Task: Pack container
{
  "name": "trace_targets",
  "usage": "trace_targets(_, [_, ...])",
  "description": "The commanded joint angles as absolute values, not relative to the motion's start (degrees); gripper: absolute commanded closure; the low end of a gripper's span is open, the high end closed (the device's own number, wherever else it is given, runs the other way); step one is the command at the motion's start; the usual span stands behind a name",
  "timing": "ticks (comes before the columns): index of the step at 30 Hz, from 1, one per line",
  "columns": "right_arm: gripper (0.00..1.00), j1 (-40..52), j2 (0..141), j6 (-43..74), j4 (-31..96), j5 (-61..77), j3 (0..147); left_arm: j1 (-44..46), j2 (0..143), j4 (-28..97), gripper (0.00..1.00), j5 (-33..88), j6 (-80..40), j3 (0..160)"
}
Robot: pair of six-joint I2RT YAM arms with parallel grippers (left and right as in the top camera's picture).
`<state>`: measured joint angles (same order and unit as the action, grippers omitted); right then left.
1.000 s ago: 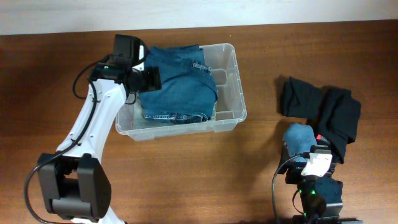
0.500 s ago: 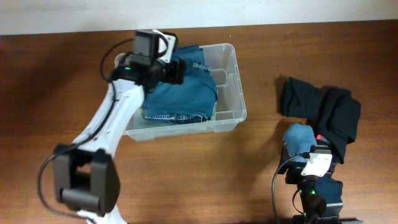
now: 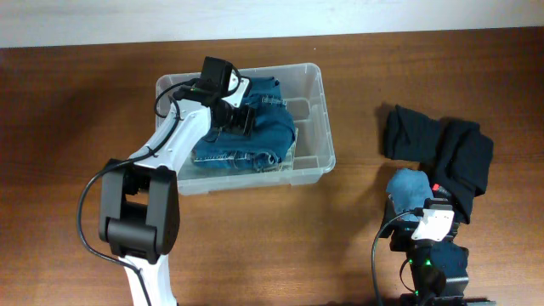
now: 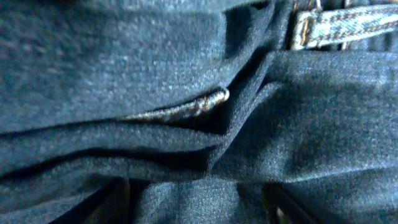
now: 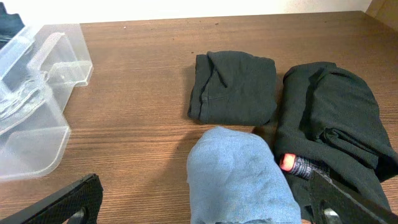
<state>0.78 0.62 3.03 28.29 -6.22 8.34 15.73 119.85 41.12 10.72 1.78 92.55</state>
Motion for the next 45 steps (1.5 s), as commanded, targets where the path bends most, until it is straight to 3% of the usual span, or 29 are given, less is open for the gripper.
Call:
trace_targets(1, [0.02, 0.36, 0.21, 3.22, 28.45, -6.7, 7.92, 15.51, 115.85, 46.61, 0.33, 9.61, 3.73, 94.39])
trace_targets(7, [0.02, 0.36, 0.21, 3.22, 28.42, -6.7, 7.92, 15.53, 105.47, 47.05, 0.3, 3.57, 3.75, 98.26])
trace_targets(13, [0.02, 0.36, 0.21, 3.22, 28.42, -6.7, 7.92, 14.37, 105.32, 48.95, 0.3, -7.03, 3.75, 96.29])
trace_targets(24, [0.02, 0.36, 0.21, 3.22, 28.45, -6.7, 7.92, 11.99, 121.27, 39.4, 0.27, -5.17, 3.68, 89.19])
trace_targets(27, [0.02, 0.36, 0.21, 3.22, 28.42, -6.7, 7.92, 11.99, 123.07, 40.45, 0.34, -5.21, 2.83, 89.19])
trace_targets(43, [0.02, 0.36, 0.21, 3.22, 28.45, -6.7, 7.92, 16.36, 103.48, 48.21, 0.27, -3.92, 0.51, 100.44])
trace_targets(45, [0.02, 0.36, 0.21, 3.22, 28.45, -6.7, 7.92, 17.72, 104.16, 49.74, 0.27, -0.05, 5.54, 100.16])
